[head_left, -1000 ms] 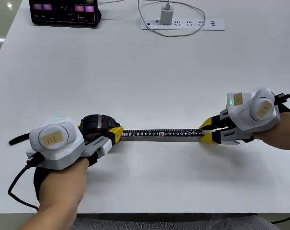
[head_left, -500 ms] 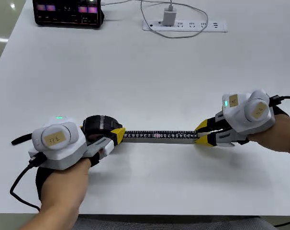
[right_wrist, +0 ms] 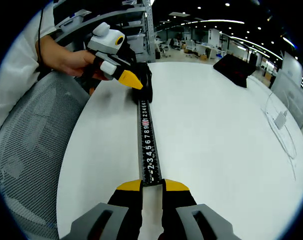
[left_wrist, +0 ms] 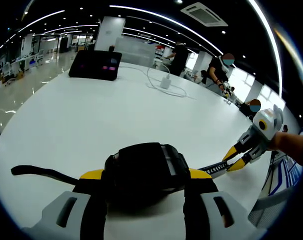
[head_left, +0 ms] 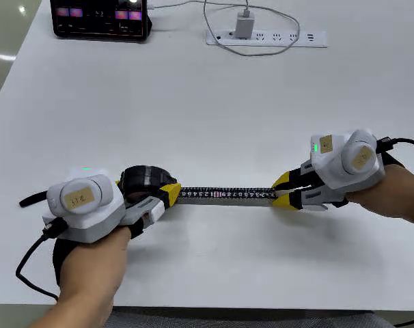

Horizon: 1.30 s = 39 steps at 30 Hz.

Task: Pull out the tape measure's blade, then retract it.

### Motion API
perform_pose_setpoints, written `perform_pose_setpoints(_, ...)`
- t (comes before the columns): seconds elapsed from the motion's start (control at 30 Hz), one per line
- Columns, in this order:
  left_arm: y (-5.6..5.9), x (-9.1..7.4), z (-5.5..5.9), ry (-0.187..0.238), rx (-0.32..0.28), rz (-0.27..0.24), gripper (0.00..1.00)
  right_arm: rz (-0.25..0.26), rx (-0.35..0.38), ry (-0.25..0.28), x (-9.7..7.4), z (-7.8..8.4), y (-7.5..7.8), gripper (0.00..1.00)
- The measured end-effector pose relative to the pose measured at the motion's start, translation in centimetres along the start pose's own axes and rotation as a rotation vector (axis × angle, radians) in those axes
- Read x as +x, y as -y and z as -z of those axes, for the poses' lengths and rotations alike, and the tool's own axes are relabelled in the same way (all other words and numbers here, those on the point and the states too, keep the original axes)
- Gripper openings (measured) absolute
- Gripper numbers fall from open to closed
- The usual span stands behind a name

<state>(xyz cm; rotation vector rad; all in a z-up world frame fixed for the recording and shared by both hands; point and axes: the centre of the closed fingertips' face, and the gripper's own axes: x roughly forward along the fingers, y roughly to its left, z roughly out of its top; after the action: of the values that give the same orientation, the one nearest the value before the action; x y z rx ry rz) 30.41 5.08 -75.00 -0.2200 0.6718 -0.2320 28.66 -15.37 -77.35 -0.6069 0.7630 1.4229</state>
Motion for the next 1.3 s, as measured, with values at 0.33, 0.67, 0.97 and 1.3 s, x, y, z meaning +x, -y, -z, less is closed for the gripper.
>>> perform_pose_setpoints(0.33, -0.1, 0.0, 0.0, 0.003, -0.006, 0.004, 0.58, -0.007, -0.002, 0.01, 0.7, -0.8, 0.1, 0.11)
perform_pose_setpoints(0.67, -0.1, 0.1, 0.0, 0.003, -0.012, 0.007, 0.58, -0.011, -0.002, 0.019, 1.3, -1.4, 0.2, 0.11)
perform_pose_setpoints(0.97, -0.1, 0.0, 0.0, 0.004, -0.017, 0.011, 0.58, -0.015, -0.003, 0.031, 2.0, -1.8, 0.5, 0.11)
perform_pose_setpoints(1.3, -0.1, 0.0, 0.0, 0.006, -0.02, 0.014, 0.58, -0.018, -0.002, 0.043, 2.9, -2.5, 0.5, 0.11)
